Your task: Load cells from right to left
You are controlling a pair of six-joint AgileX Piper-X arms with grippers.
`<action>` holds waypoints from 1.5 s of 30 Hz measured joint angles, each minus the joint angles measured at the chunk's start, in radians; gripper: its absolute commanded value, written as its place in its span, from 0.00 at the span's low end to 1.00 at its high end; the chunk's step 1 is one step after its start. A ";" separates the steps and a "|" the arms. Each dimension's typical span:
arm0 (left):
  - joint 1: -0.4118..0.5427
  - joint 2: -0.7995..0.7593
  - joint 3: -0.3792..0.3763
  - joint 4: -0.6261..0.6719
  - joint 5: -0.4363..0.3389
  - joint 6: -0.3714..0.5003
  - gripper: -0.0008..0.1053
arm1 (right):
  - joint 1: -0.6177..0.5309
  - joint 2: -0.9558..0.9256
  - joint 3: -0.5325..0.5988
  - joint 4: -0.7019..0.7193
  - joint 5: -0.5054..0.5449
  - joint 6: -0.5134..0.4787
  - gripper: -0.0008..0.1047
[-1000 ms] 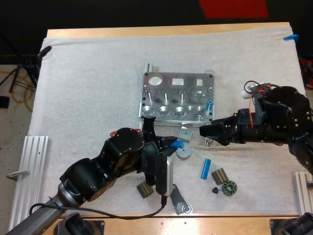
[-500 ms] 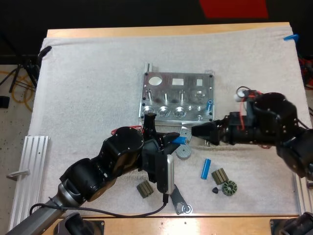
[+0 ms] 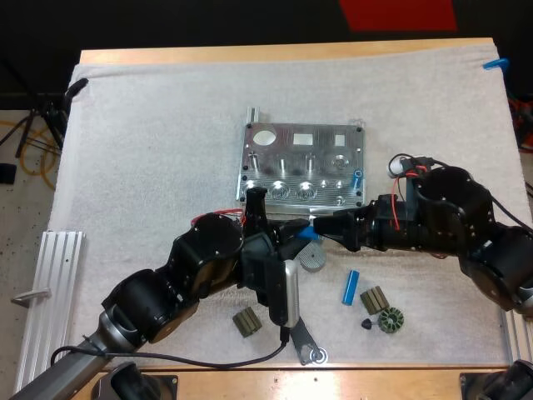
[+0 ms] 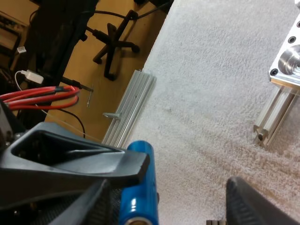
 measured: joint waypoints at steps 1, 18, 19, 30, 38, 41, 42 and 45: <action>0.000 0.000 0.000 -0.008 0.000 0.000 0.01 | 0.000 0.003 0.002 -0.005 0.000 0.009 0.51; 0.000 0.000 0.000 -0.024 0.000 0.000 0.01 | 0.000 0.006 0.001 -0.033 -0.047 0.053 0.51; 0.000 0.000 0.000 -0.029 0.000 0.000 0.01 | 0.000 0.006 0.001 -0.033 -0.049 0.054 0.51; 0.000 0.000 0.000 -0.053 0.000 0.000 0.01 | 0.000 0.006 0.001 -0.035 -0.070 0.056 0.51; 0.000 0.000 0.000 -0.053 0.000 0.000 0.01 | 0.000 0.006 0.001 -0.035 -0.072 0.056 0.26; 0.000 0.000 0.000 -0.053 0.000 0.000 0.01 | 0.000 0.006 0.001 -0.038 -0.075 0.056 0.25; 0.000 0.000 0.000 -0.053 0.000 0.000 0.01 | 0.000 0.006 0.001 -0.038 -0.077 0.056 0.25; 0.000 0.000 0.000 -0.053 0.000 0.000 0.01 | 0.000 0.006 0.001 -0.042 -0.078 0.056 0.25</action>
